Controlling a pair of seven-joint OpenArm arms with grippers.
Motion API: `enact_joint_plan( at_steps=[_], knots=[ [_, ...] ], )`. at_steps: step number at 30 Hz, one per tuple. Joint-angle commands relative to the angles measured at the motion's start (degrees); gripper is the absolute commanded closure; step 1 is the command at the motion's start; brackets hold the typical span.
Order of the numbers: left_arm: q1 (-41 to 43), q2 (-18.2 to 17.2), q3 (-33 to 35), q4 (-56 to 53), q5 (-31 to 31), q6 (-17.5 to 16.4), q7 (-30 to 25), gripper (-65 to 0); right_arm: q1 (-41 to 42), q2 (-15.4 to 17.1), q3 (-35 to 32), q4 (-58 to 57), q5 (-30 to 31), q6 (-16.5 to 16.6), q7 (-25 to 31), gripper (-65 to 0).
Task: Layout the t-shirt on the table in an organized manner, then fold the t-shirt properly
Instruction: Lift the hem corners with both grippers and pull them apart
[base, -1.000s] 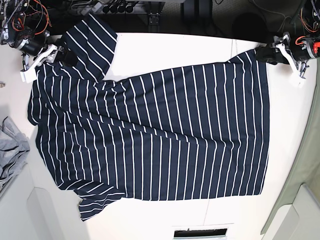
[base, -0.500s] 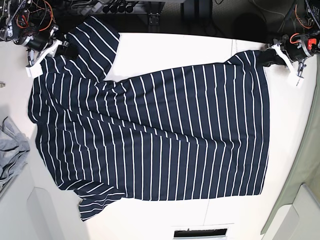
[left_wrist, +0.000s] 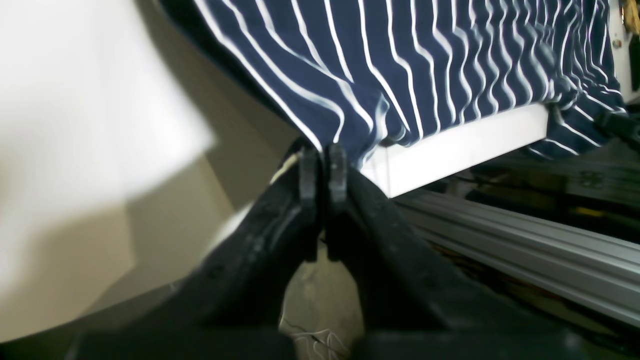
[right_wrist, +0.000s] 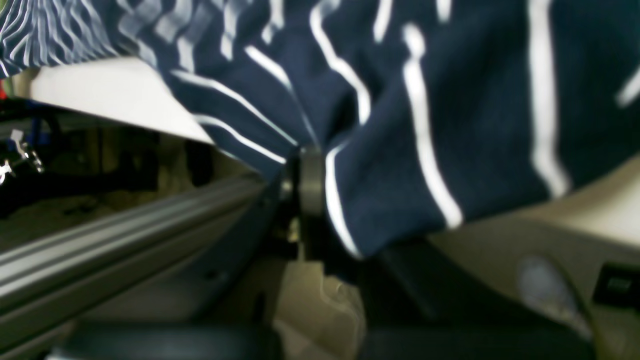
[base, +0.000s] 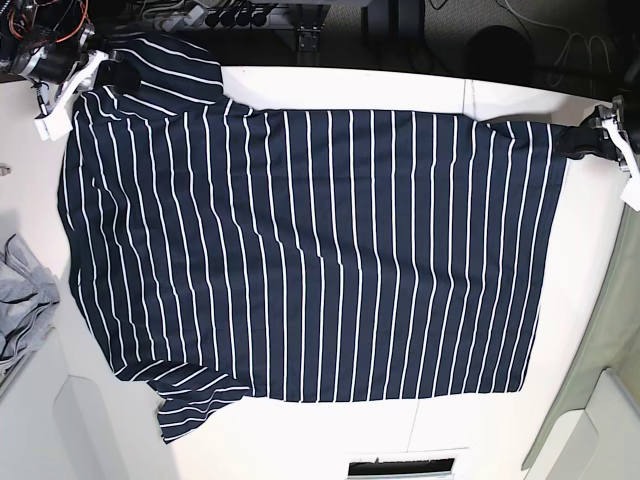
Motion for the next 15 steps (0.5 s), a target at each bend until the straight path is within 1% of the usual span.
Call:
enact_joint_plan(
  at_steps=[1,4,8,10,15],
  knots=[
    [-0.1,-1.7,-0.6,0.8,-2.0,-0.5,0.2,0.0,-1.3,0.7,0.9,1.6,1.8,0.5,-0.2,0.0],
    [-0.3,-2.2,-0.6,1.0,-2.6,-0.5,0.1,0.0,-2.2,0.6,3.1,3.9,3.1,0.5,-0.2,0.0],
    [-0.5,-2.1,-0.6,2.1,-1.8,-0.5,-4.3,0.0,0.0,0.6,5.4,4.8,3.7,0.9,0.6,0.0],
    [-1.7,-2.1,-0.6,2.0,1.3,-0.5,-7.2,0.0,2.4,0.6,5.4,4.8,2.0,0.9,1.7,0.0],
    [-7.2,-1.4,-0.6,2.0,12.8,-0.5,-15.1,0.0,10.2,0.6,5.4,2.8,0.0,0.9,2.9,0.0]
  ],
)
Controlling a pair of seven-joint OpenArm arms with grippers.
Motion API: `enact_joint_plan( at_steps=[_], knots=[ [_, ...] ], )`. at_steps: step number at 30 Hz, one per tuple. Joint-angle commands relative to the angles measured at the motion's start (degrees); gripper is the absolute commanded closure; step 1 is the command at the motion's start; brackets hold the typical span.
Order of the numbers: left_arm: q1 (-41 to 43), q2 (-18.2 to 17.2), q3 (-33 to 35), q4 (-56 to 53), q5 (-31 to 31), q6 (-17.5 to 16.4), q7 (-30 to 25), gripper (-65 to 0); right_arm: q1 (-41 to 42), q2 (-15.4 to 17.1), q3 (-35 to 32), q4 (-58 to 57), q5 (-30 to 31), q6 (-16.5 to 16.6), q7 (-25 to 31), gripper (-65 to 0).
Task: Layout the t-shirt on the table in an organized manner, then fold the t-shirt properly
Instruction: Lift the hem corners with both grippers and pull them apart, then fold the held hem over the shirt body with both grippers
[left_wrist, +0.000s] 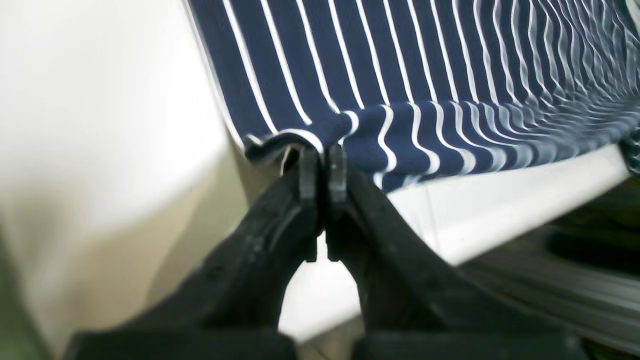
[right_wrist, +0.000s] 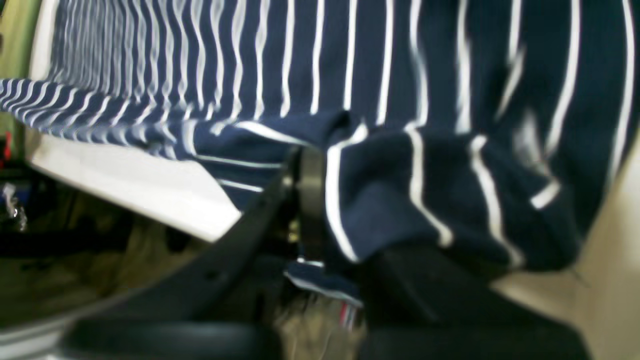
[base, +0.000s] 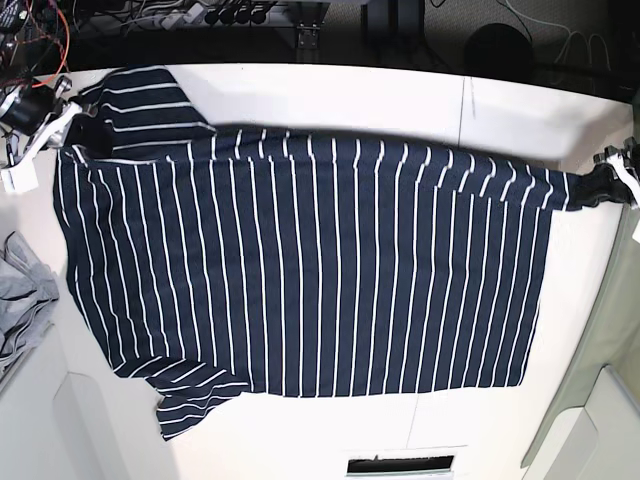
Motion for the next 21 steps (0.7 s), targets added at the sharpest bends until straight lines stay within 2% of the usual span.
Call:
enact_joint_plan(
  at_steps=[1,4,6,9,14,19,21],
  knots=[
    [-1.6,-0.9,-0.6,0.7,0.9,-0.5,-2.0,0.0,2.0,0.9,0.4,-0.6,0.6,0.1,1.2,0.0],
    [-5.2,1.1,0.1,0.6,6.3,-0.5,-3.2,0.0,7.7,0.9,0.0,-5.5,-0.5,0.1,2.3,0.0],
    [-6.4,1.5,1.7,0.3,9.3,-0.5,-6.6,0.0,11.9,0.9,-0.4,-9.3,-1.4,0.1,2.7,0.0],
    [-9.6,2.4,5.3,-0.5,15.4,-0.5,-10.7,0.0,18.9,0.9,-1.2,-15.5,-2.4,0.1,2.7,0.0],
    [-16.0,3.1,13.0,-3.6,20.4,-0.5,-12.3,0.0,28.8,0.9,-3.3,-25.1,-6.2,0.1,3.1,0.0],
    [-20.8,4.3,16.8,-9.2,27.4,-0.5,-17.1,0.0,33.8,0.9,-7.4,-31.6,-9.3,-0.3,5.6,0.0],
    [-22.0,5.1,16.8,-11.3,28.2,-0.5,-17.6,0.0,34.5,0.9,-9.1,-32.7,-10.8,-0.4,6.9,-0.2]
  ],
)
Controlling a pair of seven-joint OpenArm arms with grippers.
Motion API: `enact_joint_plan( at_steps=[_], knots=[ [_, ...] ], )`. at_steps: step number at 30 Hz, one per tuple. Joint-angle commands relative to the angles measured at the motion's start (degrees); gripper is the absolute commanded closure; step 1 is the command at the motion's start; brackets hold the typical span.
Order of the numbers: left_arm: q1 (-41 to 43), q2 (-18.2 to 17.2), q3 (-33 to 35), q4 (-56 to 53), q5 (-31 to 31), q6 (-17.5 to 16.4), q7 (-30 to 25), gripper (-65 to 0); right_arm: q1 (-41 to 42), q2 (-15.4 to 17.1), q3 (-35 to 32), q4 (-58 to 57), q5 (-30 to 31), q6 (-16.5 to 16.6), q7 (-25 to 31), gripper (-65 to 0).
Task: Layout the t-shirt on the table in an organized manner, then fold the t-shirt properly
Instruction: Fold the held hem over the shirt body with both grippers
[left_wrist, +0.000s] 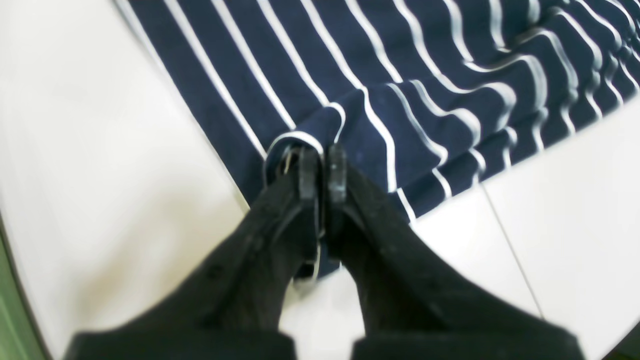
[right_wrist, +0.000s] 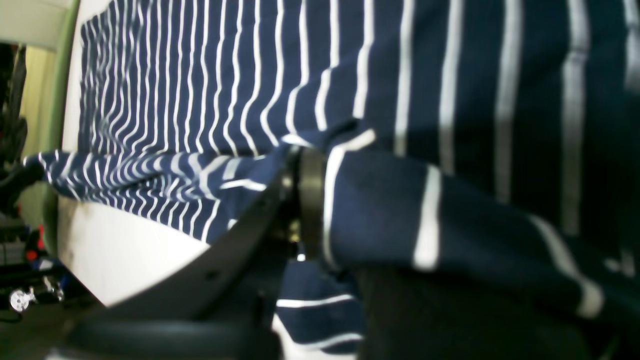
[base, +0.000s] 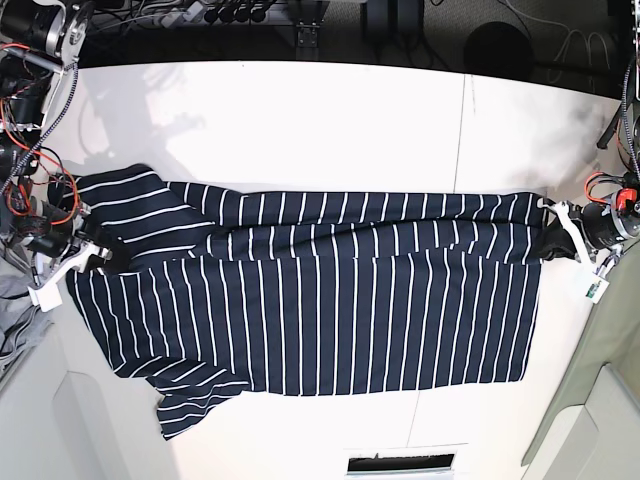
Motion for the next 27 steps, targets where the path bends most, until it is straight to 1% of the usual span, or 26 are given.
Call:
enact_joint_plan(
  at_steps=[1,2,3,4,5,6,8,9,11,13,16,18,22,25,27],
  knots=[
    [-1.4,-1.0,-0.4,-0.1,-0.8,-0.3,-1.1,0.0,1.5,1.0,-0.3,0.6,0.3,0.2,1.9,-9.6],
    [-1.3,-1.0,-0.4,-0.3,-1.1,-0.3,-1.3,-3.2,1.5,1.0,-0.7,0.7,-0.3,0.2,2.5,-19.7],
    [-1.3,-1.0,-0.4,-0.3,-1.1,-0.3,-1.3,-9.5,1.5,1.0,-0.7,0.7,-0.7,0.2,2.6,-28.5],
    [-1.3,-1.0,-0.4,-0.3,-1.1,-0.3,-0.9,-15.6,1.5,1.0,-0.7,0.7,-1.0,0.2,2.3,-34.7],
    [-1.3,-1.2,-0.5,-0.3,-1.2,-0.3,0.7,-20.8,1.5,1.1,-0.6,0.9,-0.9,-0.2,1.0,-36.7],
    [-1.3,-1.5,-0.5,-0.3,-2.8,-0.3,3.7,-24.2,1.5,1.1,-0.6,1.2,-0.9,-0.2,-0.5,-36.7],
    [-1.3,-2.3,-0.5,-0.2,-7.5,-0.3,8.8,-24.5,1.3,1.2,0.0,2.3,-0.9,-0.2,-2.7,-36.6],
    [-1.0,-2.8,-0.5,-0.2,-10.4,-0.3,10.3,-24.5,0.9,1.2,0.9,3.1,-0.9,-0.2,-2.9,-36.7],
    [-0.3,-4.2,-0.5,-0.2,-15.3,-0.3,11.8,-24.5,-0.5,1.2,3.7,5.4,-1.0,-0.2,-2.4,-36.6],
    [0.7,-5.5,-0.6,-0.2,-18.7,-0.3,12.1,-24.5,-2.2,1.2,7.6,8.0,-2.1,-0.2,-1.7,-36.7],
    [1.3,-5.8,-1.6,-0.2,-19.6,-0.3,13.0,-24.5,-3.8,1.2,13.9,9.9,-4.3,-0.2,-1.1,-36.7],
    [1.4,-5.8,-2.4,-0.2,-20.6,-0.3,13.0,-24.5,-4.7,1.6,16.7,9.9,-4.4,-0.2,-0.7,-36.7],
    [1.4,-5.7,-3.1,-0.2,-21.2,-0.3,12.8,-25.0,-8.3,2.7,17.7,9.8,-5.4,-0.3,2.0,-36.7],
    [1.4,-5.0,-3.1,-0.6,-20.1,-0.3,12.8,-33.8,-11.3,2.7,17.7,9.6,-8.2,-0.8,5.7,-36.7],
    [1.4,-4.1,-3.1,-1.4,-18.6,-0.3,11.8,-36.6,-12.7,2.8,17.7,9.0,-8.7,-1.1,8.2,-36.7]
  ],
)
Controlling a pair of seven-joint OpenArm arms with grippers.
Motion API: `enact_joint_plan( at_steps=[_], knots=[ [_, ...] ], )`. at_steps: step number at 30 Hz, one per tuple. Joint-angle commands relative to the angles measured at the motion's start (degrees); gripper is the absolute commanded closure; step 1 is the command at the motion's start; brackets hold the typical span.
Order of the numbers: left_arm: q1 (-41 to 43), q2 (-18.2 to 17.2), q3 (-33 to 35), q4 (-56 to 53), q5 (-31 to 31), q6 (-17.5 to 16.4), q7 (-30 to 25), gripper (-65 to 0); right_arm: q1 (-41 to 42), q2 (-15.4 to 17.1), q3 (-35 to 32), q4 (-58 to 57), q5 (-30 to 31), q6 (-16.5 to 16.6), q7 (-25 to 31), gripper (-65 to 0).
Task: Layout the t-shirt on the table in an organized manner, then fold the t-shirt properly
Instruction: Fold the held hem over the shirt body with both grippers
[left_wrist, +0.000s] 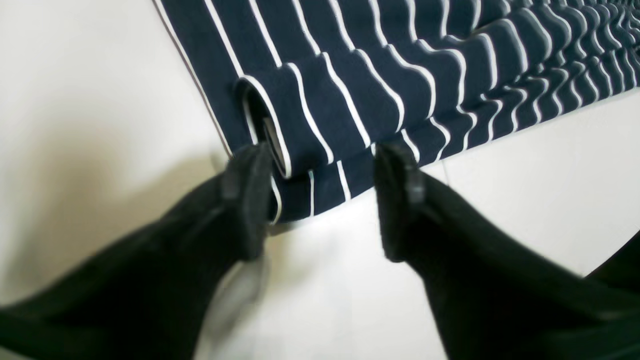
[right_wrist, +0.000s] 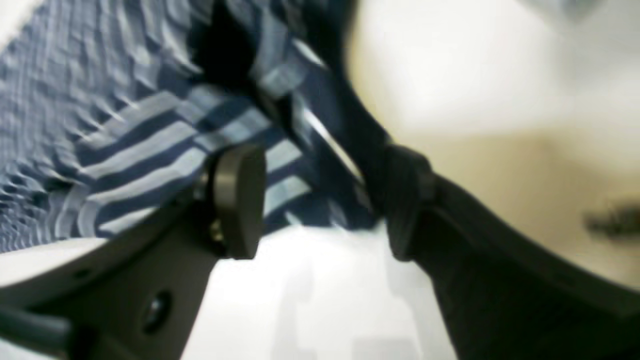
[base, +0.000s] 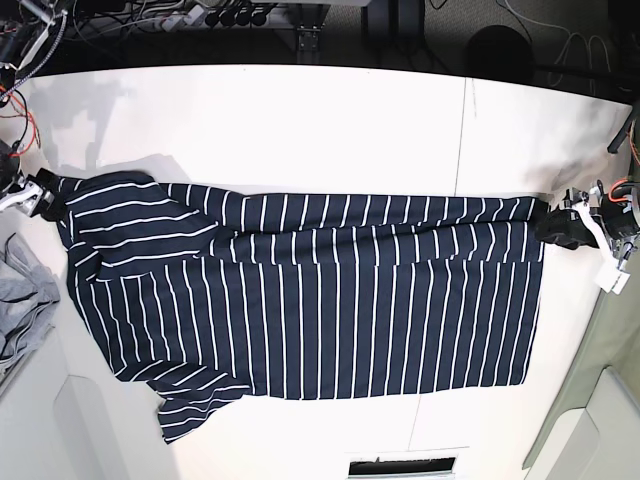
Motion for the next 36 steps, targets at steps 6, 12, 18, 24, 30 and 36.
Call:
enact_joint_plan(
  at_steps=[6,12,18,24,30,36],
  knots=[
    [-0.8,2.9,-0.6,-3.4,7.3,2.0,-6.8,-36.6,0.6,1.4,0.2,-3.8,0.3,0.3,3.4,-36.7],
    [-1.3,6.7,-0.6,-3.9,12.2,5.9,-10.5,-36.6,1.4,1.4,-0.9,-8.1,5.1,0.8,3.7,-36.7],
    [-1.3,9.7,-0.6,-4.0,16.5,8.2,-12.1,-36.1,1.7,-0.4,-8.0,-8.5,6.3,0.7,3.7,-36.6],
    [-1.3,10.3,-0.6,-3.9,17.1,8.1,-12.3,0.0,2.2,-3.6,-9.8,-8.1,6.2,0.7,4.2,-10.5],
    [-1.1,8.0,-0.6,-1.7,15.9,1.0,-9.4,0.0,1.9,-3.7,-8.6,-4.8,6.3,0.8,-1.4,0.0],
    [4.3,2.3,-0.6,3.7,9.9,0.8,-6.3,0.0,-4.5,-3.3,-6.4,4.2,9.1,0.8,-5.8,0.0]
  ],
)
